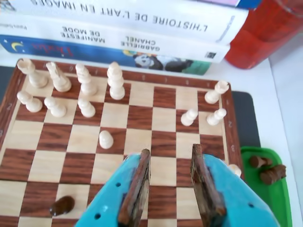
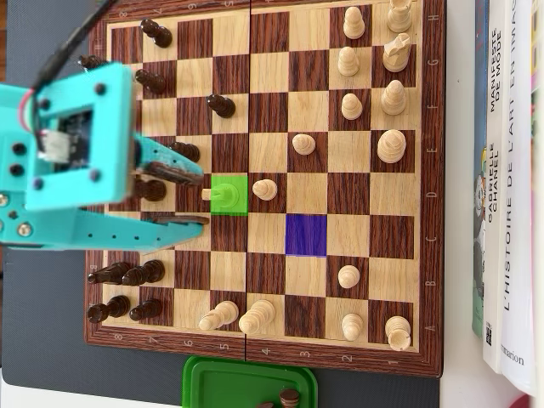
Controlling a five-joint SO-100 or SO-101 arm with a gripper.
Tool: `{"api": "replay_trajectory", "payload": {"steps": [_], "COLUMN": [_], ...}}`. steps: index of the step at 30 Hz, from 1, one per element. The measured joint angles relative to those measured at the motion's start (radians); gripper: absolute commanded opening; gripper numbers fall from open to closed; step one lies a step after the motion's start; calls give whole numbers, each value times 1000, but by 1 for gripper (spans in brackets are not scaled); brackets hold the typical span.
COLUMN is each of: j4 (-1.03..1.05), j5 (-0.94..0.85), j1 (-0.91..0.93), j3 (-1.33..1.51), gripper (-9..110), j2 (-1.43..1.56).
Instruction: Play chess
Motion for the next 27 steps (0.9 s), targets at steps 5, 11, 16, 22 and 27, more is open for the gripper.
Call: {"api": "replay_trajectory", "payload": {"steps": [5, 11, 16, 22, 27], "j4": [-207, -535, -831, -1172, -1413], "j5": [0, 0, 0, 0, 0], "j1": [-5, -48, -69, -69, -69], "j3": [97, 227, 351, 503, 653], "gripper": [14, 14, 14, 14, 14], "j2": [115, 207, 287, 396, 491]}}
